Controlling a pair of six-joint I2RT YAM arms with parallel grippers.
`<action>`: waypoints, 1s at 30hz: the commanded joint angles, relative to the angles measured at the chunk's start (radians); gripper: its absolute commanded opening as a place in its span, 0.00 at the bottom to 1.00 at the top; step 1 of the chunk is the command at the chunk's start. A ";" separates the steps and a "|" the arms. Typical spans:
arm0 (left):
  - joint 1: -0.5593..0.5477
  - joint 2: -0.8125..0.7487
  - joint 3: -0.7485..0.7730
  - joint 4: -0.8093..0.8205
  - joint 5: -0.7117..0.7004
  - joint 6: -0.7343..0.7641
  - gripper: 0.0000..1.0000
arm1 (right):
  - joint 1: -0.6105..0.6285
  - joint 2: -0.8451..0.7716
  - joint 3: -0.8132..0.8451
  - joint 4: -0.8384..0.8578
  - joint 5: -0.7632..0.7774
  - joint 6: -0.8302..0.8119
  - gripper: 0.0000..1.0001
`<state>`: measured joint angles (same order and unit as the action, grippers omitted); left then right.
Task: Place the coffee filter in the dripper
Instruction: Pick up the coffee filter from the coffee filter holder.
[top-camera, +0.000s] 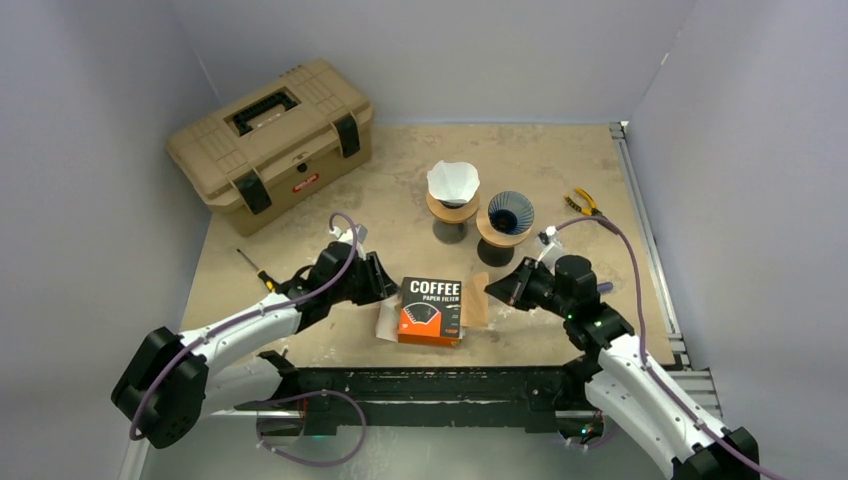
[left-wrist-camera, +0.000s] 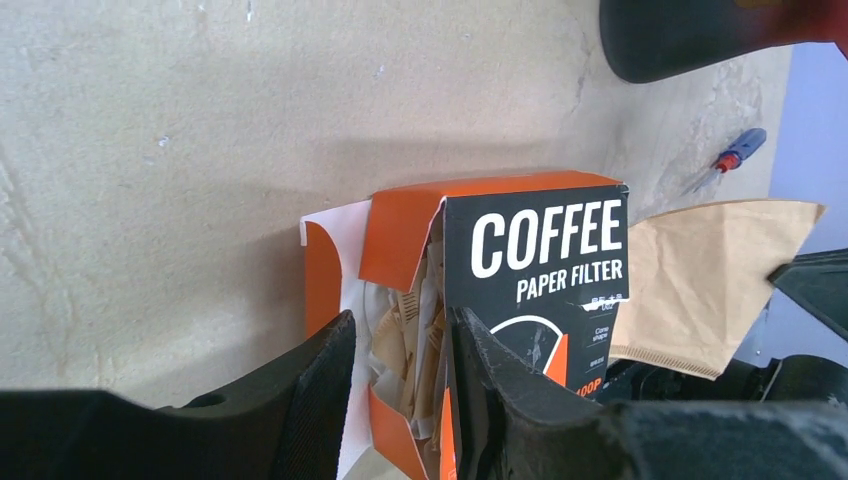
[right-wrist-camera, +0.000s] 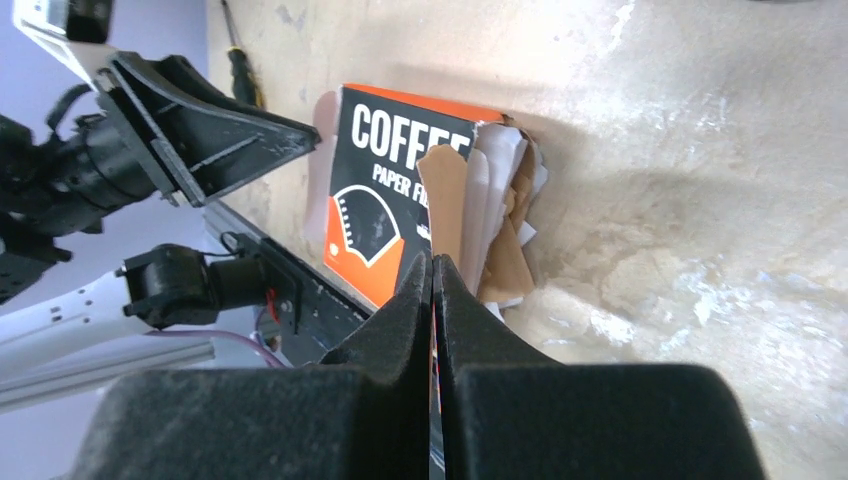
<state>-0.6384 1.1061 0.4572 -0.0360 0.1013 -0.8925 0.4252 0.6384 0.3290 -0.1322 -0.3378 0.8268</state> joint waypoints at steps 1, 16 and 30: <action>-0.005 -0.029 0.051 -0.074 -0.052 0.068 0.38 | 0.000 -0.019 0.080 -0.133 0.074 -0.095 0.00; -0.006 -0.135 0.131 -0.123 -0.093 0.178 0.41 | -0.001 0.000 0.324 -0.161 0.002 -0.265 0.00; -0.006 -0.247 0.187 0.014 0.069 0.366 0.43 | -0.001 0.075 0.421 -0.137 -0.299 -0.447 0.00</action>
<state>-0.6384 0.9058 0.5789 -0.1280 0.0761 -0.6319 0.4252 0.7170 0.6769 -0.3141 -0.5102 0.4728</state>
